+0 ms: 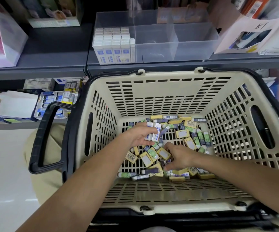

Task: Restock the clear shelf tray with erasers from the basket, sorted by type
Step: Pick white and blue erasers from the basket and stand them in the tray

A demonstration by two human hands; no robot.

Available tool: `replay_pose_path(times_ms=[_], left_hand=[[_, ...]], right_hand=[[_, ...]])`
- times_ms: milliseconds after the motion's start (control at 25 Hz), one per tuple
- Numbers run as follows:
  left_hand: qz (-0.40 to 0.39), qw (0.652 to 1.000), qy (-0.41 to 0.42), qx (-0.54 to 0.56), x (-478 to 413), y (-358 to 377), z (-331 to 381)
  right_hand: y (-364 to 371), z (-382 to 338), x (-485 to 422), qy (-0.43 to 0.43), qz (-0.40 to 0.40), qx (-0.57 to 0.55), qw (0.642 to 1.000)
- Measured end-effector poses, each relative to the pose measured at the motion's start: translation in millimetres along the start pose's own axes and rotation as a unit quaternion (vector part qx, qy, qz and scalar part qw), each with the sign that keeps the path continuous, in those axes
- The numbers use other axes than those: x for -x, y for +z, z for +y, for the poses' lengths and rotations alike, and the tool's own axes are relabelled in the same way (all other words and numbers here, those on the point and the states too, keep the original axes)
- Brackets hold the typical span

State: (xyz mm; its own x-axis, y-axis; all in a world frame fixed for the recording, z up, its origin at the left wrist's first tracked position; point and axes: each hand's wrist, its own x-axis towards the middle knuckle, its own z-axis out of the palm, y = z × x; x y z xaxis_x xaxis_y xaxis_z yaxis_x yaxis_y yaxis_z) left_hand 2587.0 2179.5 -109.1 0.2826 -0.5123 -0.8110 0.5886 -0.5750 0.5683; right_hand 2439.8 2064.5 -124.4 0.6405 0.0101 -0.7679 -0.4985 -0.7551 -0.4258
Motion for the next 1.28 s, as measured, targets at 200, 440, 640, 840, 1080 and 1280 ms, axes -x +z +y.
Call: replay_pose_path(times_ms=[200,440,640,840,1080,1280], left_hand=[[0.004,1.0,0.002,-0.003,-2,0,-1],[0.006,1.0,-0.005,-0.013,-3,-1,-3],[0.009,1.0,0.001,-0.018,1,0,1],[0.015,1.0,0.007,-0.004,2,0,2],[0.019,1.0,0.017,0.0,2,0,3],[0.001,1.0,0.014,-0.011,8,1,4]], right_hand=[[-21,8,0,0.016,0.087,0.022,0.996],[-6,8,3,0.01,-0.029,0.06,0.998],[2,4,2,0.018,-0.019,-0.131,0.991],[4,3,0,0.01,-0.03,-0.176,0.984],[4,6,-5,-0.038,-0.028,-0.058,0.997],[-6,4,-1,-0.035,0.02,-0.079,0.996]])
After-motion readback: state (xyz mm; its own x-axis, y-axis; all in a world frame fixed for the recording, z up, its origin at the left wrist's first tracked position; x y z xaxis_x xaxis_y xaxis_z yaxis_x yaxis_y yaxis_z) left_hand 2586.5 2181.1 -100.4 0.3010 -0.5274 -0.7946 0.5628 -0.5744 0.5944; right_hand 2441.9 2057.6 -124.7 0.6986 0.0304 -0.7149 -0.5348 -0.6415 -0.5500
